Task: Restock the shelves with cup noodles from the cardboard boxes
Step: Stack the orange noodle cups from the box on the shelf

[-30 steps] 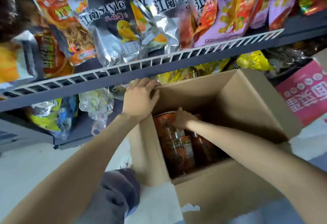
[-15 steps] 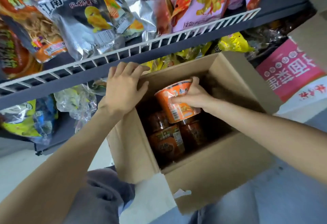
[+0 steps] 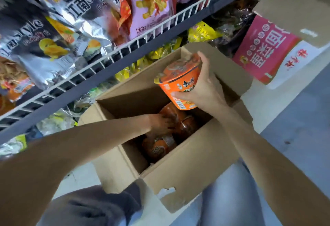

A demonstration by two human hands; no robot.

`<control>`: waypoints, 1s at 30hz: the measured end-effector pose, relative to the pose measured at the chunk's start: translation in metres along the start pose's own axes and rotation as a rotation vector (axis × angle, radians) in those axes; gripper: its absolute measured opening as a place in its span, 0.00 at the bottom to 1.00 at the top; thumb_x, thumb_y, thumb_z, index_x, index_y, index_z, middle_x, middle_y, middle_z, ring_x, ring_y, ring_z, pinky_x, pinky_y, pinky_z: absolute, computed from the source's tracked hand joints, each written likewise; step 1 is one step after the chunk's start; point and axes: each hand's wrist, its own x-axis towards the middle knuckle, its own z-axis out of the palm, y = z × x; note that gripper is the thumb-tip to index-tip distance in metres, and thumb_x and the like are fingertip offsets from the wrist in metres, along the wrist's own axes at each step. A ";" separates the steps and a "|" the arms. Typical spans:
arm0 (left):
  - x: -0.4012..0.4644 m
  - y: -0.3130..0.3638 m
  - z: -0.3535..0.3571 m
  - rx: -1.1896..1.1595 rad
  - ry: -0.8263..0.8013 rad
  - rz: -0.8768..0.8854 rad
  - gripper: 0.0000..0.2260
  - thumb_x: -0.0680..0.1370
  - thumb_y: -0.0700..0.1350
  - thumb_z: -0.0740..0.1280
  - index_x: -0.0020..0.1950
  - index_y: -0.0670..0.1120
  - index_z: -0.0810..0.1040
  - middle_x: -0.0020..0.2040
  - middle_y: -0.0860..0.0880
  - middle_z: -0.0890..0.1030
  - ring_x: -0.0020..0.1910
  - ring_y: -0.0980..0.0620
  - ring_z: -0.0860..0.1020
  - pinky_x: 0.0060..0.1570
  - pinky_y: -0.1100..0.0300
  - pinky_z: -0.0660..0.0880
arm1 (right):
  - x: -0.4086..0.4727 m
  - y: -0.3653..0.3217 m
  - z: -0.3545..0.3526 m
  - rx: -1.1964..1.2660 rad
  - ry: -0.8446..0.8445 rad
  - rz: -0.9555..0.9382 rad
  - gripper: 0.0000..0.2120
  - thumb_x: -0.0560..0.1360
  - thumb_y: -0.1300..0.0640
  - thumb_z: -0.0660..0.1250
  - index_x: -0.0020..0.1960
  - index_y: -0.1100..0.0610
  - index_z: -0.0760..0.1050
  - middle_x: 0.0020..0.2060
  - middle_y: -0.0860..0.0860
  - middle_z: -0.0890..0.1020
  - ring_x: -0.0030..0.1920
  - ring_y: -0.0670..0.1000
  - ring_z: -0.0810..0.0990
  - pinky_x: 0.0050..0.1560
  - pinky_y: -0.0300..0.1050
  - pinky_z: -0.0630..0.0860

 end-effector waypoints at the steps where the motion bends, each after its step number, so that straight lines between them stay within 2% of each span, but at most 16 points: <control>1: 0.011 0.001 0.007 0.014 -0.031 0.016 0.48 0.67 0.57 0.74 0.78 0.47 0.50 0.78 0.45 0.52 0.76 0.45 0.51 0.72 0.43 0.54 | -0.002 0.000 0.000 0.006 0.019 -0.006 0.57 0.59 0.42 0.79 0.76 0.47 0.46 0.70 0.49 0.66 0.67 0.52 0.69 0.61 0.45 0.66; 3: 0.021 0.005 0.018 0.036 -0.050 0.016 0.48 0.66 0.59 0.73 0.78 0.49 0.50 0.77 0.45 0.54 0.76 0.44 0.53 0.70 0.39 0.56 | -0.005 0.000 -0.001 0.037 0.045 -0.018 0.57 0.60 0.42 0.78 0.76 0.48 0.45 0.71 0.49 0.65 0.68 0.52 0.68 0.63 0.48 0.66; 5: 0.026 0.006 0.021 0.055 -0.035 0.017 0.43 0.68 0.57 0.72 0.77 0.48 0.53 0.75 0.44 0.58 0.74 0.43 0.57 0.68 0.39 0.60 | -0.008 0.000 -0.004 0.085 0.060 -0.040 0.57 0.59 0.41 0.78 0.76 0.47 0.44 0.71 0.49 0.64 0.68 0.52 0.68 0.66 0.52 0.68; 7: 0.026 0.005 0.015 0.130 -0.028 0.009 0.37 0.71 0.54 0.70 0.75 0.46 0.58 0.72 0.43 0.63 0.72 0.42 0.62 0.66 0.41 0.64 | -0.011 -0.001 -0.009 0.121 0.089 -0.051 0.57 0.58 0.40 0.77 0.75 0.46 0.45 0.71 0.48 0.63 0.68 0.50 0.67 0.66 0.53 0.69; 10: 0.010 -0.003 -0.003 0.125 0.029 -0.131 0.27 0.78 0.48 0.63 0.74 0.43 0.59 0.72 0.41 0.65 0.70 0.42 0.64 0.69 0.47 0.61 | -0.015 -0.002 -0.021 0.161 0.128 -0.052 0.57 0.57 0.41 0.78 0.75 0.46 0.46 0.71 0.48 0.64 0.68 0.49 0.68 0.66 0.52 0.70; 12: -0.022 -0.009 -0.021 0.103 0.145 -0.242 0.31 0.75 0.49 0.67 0.74 0.42 0.59 0.68 0.40 0.68 0.67 0.42 0.67 0.68 0.48 0.62 | -0.018 -0.006 -0.028 0.222 0.149 -0.051 0.57 0.56 0.40 0.77 0.74 0.45 0.46 0.70 0.48 0.64 0.67 0.49 0.68 0.65 0.56 0.71; 14: -0.062 -0.013 -0.038 0.067 0.265 -0.333 0.42 0.66 0.58 0.72 0.74 0.44 0.58 0.65 0.43 0.69 0.64 0.43 0.68 0.67 0.52 0.62 | -0.020 -0.012 -0.034 0.273 0.199 -0.053 0.57 0.55 0.40 0.77 0.74 0.44 0.47 0.70 0.48 0.65 0.68 0.49 0.68 0.65 0.57 0.70; 16: -0.102 -0.014 -0.051 -0.013 0.453 -0.451 0.50 0.60 0.68 0.71 0.74 0.47 0.57 0.64 0.45 0.69 0.63 0.45 0.67 0.66 0.54 0.63 | -0.021 -0.020 -0.040 0.328 0.255 -0.075 0.57 0.57 0.43 0.79 0.75 0.47 0.47 0.70 0.47 0.63 0.68 0.46 0.66 0.67 0.51 0.69; 17: -0.120 -0.014 -0.055 -0.063 0.546 -0.519 0.51 0.58 0.70 0.70 0.74 0.48 0.57 0.64 0.46 0.69 0.63 0.46 0.67 0.64 0.55 0.64 | -0.020 -0.023 -0.042 0.353 0.287 -0.085 0.57 0.58 0.46 0.80 0.75 0.49 0.47 0.70 0.46 0.62 0.67 0.44 0.66 0.67 0.43 0.68; 19: -0.152 -0.009 -0.058 -0.224 0.721 -0.637 0.51 0.58 0.69 0.72 0.74 0.48 0.57 0.65 0.47 0.68 0.64 0.47 0.66 0.61 0.55 0.67 | -0.020 -0.032 -0.048 0.403 0.347 -0.108 0.56 0.61 0.52 0.81 0.76 0.54 0.48 0.70 0.48 0.61 0.66 0.41 0.64 0.61 0.25 0.63; 20: -0.165 -0.006 -0.057 -0.329 0.811 -0.685 0.51 0.58 0.67 0.73 0.74 0.48 0.57 0.65 0.48 0.68 0.64 0.48 0.66 0.62 0.55 0.66 | -0.019 -0.037 -0.052 0.422 0.368 -0.120 0.56 0.61 0.53 0.81 0.76 0.54 0.48 0.71 0.49 0.61 0.66 0.42 0.64 0.59 0.22 0.61; 21: -0.178 -0.002 -0.058 -0.444 0.906 -0.729 0.52 0.57 0.67 0.74 0.74 0.49 0.58 0.64 0.48 0.69 0.64 0.48 0.67 0.62 0.55 0.66 | -0.018 -0.043 -0.057 0.433 0.385 -0.128 0.56 0.60 0.52 0.82 0.76 0.53 0.48 0.72 0.51 0.61 0.68 0.45 0.65 0.60 0.24 0.62; 24: -0.207 0.010 -0.059 -0.804 1.170 -0.801 0.52 0.52 0.71 0.70 0.71 0.49 0.62 0.60 0.50 0.73 0.60 0.51 0.70 0.61 0.55 0.68 | -0.014 -0.068 -0.078 0.479 0.394 -0.166 0.56 0.60 0.49 0.81 0.76 0.49 0.48 0.71 0.48 0.63 0.68 0.47 0.67 0.65 0.43 0.66; 27: -0.234 0.015 -0.061 -1.180 1.395 -0.727 0.44 0.53 0.67 0.74 0.65 0.53 0.66 0.55 0.55 0.78 0.54 0.55 0.78 0.56 0.53 0.76 | -0.004 -0.098 -0.102 0.560 0.404 -0.225 0.54 0.62 0.50 0.79 0.75 0.47 0.47 0.67 0.45 0.66 0.62 0.43 0.70 0.58 0.40 0.66; 30: -0.269 0.020 -0.073 -1.395 1.641 -0.645 0.37 0.57 0.63 0.77 0.60 0.55 0.68 0.51 0.57 0.80 0.45 0.64 0.81 0.46 0.64 0.78 | 0.011 -0.135 -0.124 0.572 0.409 -0.308 0.55 0.60 0.45 0.78 0.76 0.48 0.47 0.70 0.48 0.67 0.64 0.46 0.71 0.59 0.42 0.65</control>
